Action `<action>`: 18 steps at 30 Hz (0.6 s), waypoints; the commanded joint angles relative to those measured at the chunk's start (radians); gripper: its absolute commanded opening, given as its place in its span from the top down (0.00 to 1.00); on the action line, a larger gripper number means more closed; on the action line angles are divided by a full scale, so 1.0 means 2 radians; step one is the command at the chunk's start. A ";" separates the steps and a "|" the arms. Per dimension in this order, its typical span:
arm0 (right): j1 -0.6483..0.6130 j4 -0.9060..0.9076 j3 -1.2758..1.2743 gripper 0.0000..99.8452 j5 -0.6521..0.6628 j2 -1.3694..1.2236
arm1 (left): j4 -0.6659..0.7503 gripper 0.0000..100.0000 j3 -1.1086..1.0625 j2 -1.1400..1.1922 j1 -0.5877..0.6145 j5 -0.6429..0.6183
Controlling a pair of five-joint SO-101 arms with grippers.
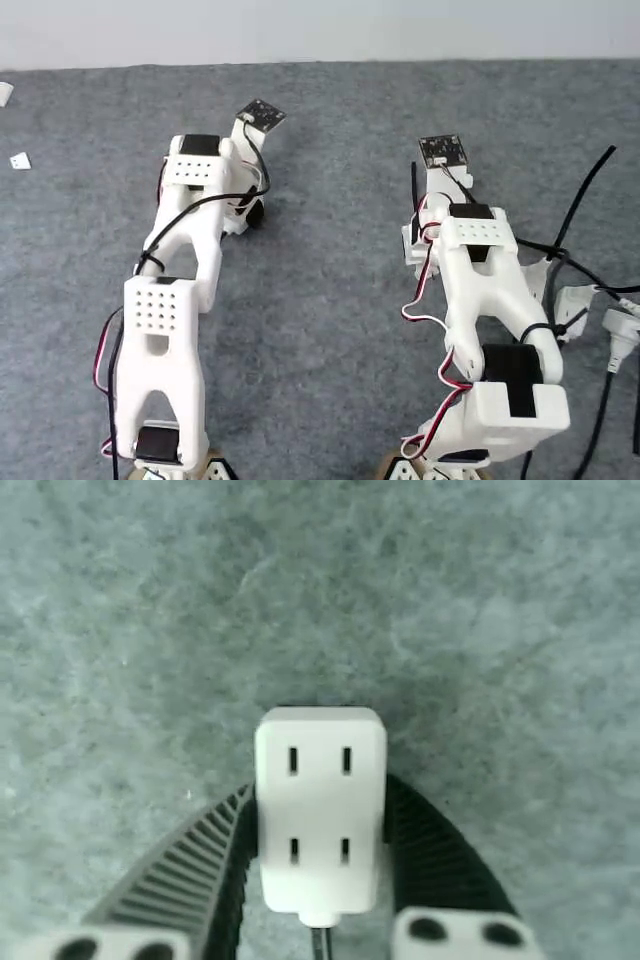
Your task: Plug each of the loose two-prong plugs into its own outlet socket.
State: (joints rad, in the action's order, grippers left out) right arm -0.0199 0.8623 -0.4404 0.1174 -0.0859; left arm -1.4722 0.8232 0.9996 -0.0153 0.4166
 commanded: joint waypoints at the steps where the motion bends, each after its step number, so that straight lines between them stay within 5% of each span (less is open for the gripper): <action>1: -0.004 -0.008 0.021 0.99 0.006 0.003 | -0.040 0.99 0.056 0.013 -0.005 -0.016; 12: -0.005 -0.008 0.021 0.99 0.006 0.003 | -0.143 0.99 0.101 0.034 -0.008 -0.364; 18: -0.005 -0.008 0.021 0.99 0.006 0.003 | -0.143 0.99 0.086 0.022 -0.020 -0.409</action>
State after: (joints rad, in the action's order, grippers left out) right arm -0.0199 0.8623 -0.4404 0.1174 -0.0859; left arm -1.7177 0.9904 1.0810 -0.0414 -0.3690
